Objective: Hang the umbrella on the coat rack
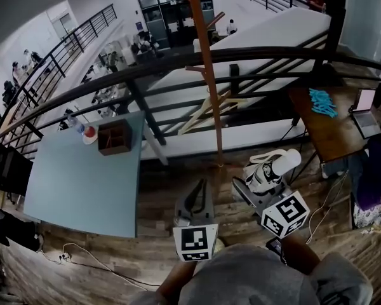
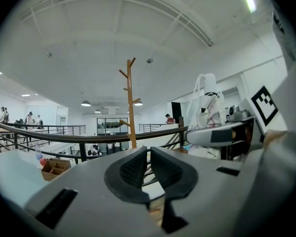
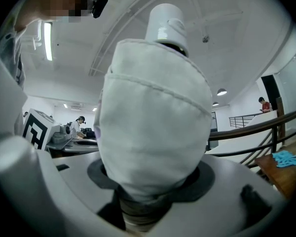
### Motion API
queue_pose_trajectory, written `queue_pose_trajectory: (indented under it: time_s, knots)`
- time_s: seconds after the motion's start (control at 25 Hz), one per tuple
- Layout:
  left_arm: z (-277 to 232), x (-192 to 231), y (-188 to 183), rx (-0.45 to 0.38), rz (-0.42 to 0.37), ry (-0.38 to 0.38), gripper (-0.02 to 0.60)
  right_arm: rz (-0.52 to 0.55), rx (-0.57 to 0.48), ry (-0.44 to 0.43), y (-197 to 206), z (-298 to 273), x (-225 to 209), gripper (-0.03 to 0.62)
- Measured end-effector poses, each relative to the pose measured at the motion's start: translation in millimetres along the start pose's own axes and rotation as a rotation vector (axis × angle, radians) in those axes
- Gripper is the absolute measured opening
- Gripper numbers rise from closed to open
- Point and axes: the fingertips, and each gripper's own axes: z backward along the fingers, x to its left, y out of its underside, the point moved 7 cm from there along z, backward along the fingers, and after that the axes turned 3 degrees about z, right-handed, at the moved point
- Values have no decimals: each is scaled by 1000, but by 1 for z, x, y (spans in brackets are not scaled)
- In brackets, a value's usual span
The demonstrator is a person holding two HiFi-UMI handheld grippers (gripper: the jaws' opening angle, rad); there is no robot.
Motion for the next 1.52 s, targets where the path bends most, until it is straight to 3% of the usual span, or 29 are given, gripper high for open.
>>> queue_pose_trajectory:
  time_s: [0.8, 1.52]
  knots:
    - [-1, 35, 4, -14, 30, 33, 34, 24, 0, 12, -7, -29, 19, 270]
    - [-15, 41, 3, -36, 33, 46, 34, 37, 23, 64, -6, -30, 6, 270]
